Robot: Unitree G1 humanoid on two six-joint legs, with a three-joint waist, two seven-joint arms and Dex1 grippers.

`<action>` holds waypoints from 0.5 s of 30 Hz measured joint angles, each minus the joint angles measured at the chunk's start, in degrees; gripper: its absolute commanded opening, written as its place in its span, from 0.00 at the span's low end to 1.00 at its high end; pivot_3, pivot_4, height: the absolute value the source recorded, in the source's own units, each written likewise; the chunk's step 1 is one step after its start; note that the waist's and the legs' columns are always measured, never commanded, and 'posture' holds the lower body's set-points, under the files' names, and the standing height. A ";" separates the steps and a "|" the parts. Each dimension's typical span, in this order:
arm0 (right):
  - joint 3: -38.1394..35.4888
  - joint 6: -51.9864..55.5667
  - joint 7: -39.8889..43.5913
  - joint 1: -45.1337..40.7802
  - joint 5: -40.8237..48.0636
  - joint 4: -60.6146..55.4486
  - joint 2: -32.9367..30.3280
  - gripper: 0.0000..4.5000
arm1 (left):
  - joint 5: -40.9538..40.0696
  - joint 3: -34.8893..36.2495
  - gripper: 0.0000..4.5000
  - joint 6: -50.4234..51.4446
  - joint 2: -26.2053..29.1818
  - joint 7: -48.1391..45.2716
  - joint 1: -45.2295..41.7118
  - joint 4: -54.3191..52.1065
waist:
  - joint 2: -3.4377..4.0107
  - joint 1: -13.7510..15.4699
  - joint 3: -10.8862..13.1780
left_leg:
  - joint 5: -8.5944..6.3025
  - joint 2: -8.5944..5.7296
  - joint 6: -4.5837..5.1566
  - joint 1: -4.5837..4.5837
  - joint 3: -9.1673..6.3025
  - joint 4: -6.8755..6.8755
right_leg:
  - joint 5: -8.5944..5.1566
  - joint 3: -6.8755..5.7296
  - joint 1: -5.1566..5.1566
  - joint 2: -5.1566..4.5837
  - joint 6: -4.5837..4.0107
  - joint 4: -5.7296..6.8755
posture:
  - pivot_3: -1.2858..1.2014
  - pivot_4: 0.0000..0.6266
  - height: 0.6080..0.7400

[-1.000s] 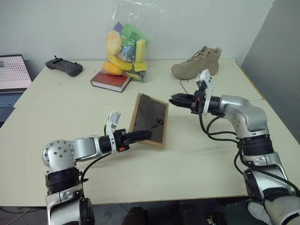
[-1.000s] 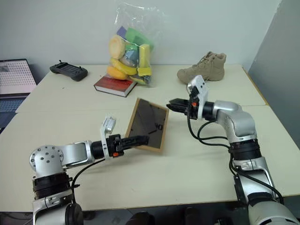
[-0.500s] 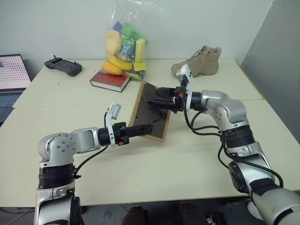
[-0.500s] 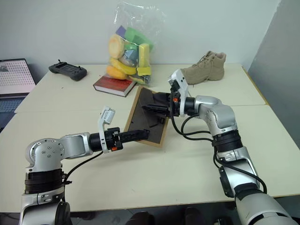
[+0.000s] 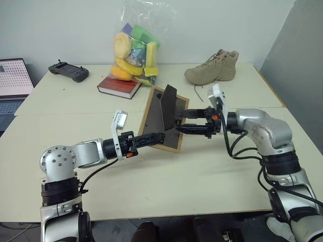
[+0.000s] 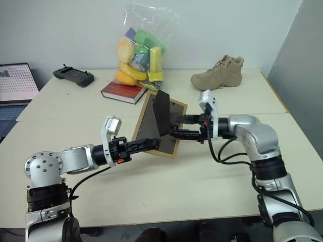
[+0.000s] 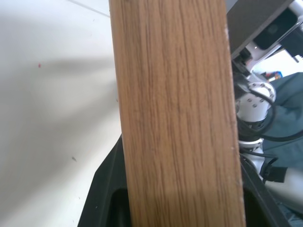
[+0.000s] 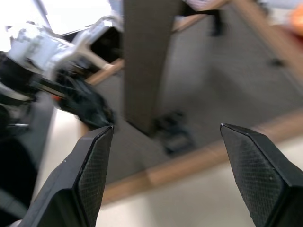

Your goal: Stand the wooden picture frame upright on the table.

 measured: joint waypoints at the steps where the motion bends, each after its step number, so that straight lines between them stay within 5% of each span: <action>1: -0.81 -4.96 -0.57 1.21 -1.74 0.19 -0.33 0.85 | -4.49 -0.67 0.29 0.30 0.81 2.16 0.79 1.33 | -0.01 -0.01 0.00 | 0.01 0.00 -0.02 0.00 0.00 -0.01 | 0.00 0.01 0.00 0.00 0.00 -0.01 | 0.52 0.24 1.00; 6: 0.90 -52.10 -10.21 6.29 -23.10 13.56 -3.11 0.85 | -26.56 -8.42 0.29 -5.71 7.62 15.27 6.10 4.55 | -0.05 -0.03 0.03 | 0.06 -0.01 -0.10 0.09 0.14 0.02 | -0.01 0.12 0.02 -0.01 0.03 0.06 | 0.52 0.24 1.00; 10: 6.24 -83.20 -24.34 3.87 -41.54 25.82 -2.50 0.85 | -29.85 -9.41 0.29 -9.29 7.39 16.56 6.01 3.65 | -0.04 -0.16 0.04 | 0.08 0.00 -0.14 0.16 0.25 0.00 | -0.02 0.20 0.02 0.05 0.03 0.09 | 0.52 0.24 1.00; 15: 8.27 -100.01 -44.93 -2.33 -61.06 33.17 -0.25 0.85 | -30.10 -11.03 0.29 -11.25 6.91 16.57 7.79 0.42 | -0.05 -0.23 0.04 | 0.21 0.00 -0.36 0.19 0.32 0.01 | -0.02 0.39 0.02 0.10 0.03 0.04 | 0.52 0.24 1.00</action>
